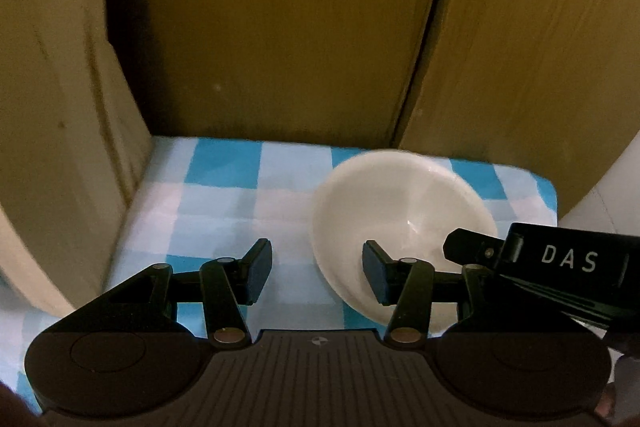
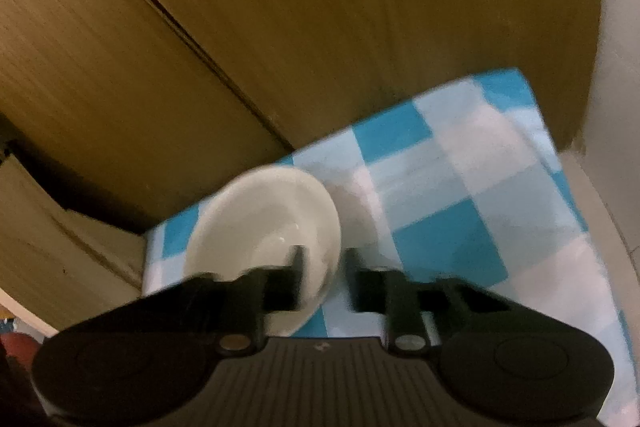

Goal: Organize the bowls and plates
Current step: 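Close the right gripper on the cream bowl rim beside the left gripper, then lift the cream bowl with the right gripper away from the knife block, then carry the held bowl with the right gripper toward the pink-flower plate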

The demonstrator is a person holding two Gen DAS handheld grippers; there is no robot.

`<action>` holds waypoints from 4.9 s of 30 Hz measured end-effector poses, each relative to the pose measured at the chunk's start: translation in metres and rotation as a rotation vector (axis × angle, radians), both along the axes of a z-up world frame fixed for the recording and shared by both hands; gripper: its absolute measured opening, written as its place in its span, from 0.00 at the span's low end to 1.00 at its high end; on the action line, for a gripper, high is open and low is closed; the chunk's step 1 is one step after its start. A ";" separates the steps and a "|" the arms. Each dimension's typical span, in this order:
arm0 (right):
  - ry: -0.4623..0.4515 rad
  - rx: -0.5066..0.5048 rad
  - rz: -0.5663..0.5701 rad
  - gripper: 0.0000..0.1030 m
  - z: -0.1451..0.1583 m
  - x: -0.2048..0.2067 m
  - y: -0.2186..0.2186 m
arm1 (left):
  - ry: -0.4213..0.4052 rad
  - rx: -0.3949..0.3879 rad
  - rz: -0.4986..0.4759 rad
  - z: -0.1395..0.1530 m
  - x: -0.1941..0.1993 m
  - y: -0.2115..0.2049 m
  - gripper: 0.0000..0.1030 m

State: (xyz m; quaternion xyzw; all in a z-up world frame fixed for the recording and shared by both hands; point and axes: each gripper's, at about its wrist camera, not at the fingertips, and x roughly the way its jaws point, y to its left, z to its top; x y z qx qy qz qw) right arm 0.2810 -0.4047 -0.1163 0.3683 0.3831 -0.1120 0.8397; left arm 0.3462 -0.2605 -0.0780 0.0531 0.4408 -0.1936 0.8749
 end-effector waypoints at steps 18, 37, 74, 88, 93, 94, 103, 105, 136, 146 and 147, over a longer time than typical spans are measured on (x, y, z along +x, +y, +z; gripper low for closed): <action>0.032 -0.035 0.160 0.06 0.043 -0.038 0.063 | 0.006 0.077 -0.015 0.019 -0.044 0.037 0.35; 0.077 0.012 0.286 0.07 0.048 -0.070 0.154 | 0.045 0.101 0.063 0.036 -0.099 0.130 0.42; 0.086 -0.089 0.329 0.06 0.036 -0.062 0.168 | -0.100 0.238 0.025 0.021 -0.117 0.143 0.51; 0.015 -0.099 0.325 0.05 0.053 -0.072 0.169 | -0.147 0.210 0.067 0.041 -0.122 0.150 0.34; -0.006 -0.108 0.337 0.05 0.058 -0.077 0.175 | -0.161 0.204 0.077 0.048 -0.126 0.153 0.35; -0.011 -0.109 0.339 0.05 0.060 -0.079 0.176 | -0.166 0.209 0.077 0.049 -0.127 0.153 0.35; -0.051 -0.111 0.389 0.06 0.072 -0.090 0.198 | -0.228 0.225 0.097 0.063 -0.146 0.169 0.37; -0.054 -0.113 0.403 0.06 0.073 -0.093 0.204 | -0.233 0.223 0.107 0.065 -0.149 0.177 0.37; -0.063 -0.118 0.550 0.07 0.082 -0.122 0.259 | -0.225 0.220 0.188 0.076 -0.186 0.239 0.41; -0.043 -0.126 0.561 0.07 0.078 -0.119 0.265 | -0.197 0.215 0.195 0.074 -0.185 0.246 0.41; -0.039 -0.123 0.560 0.07 0.077 -0.118 0.266 | -0.193 0.215 0.197 0.074 -0.185 0.246 0.41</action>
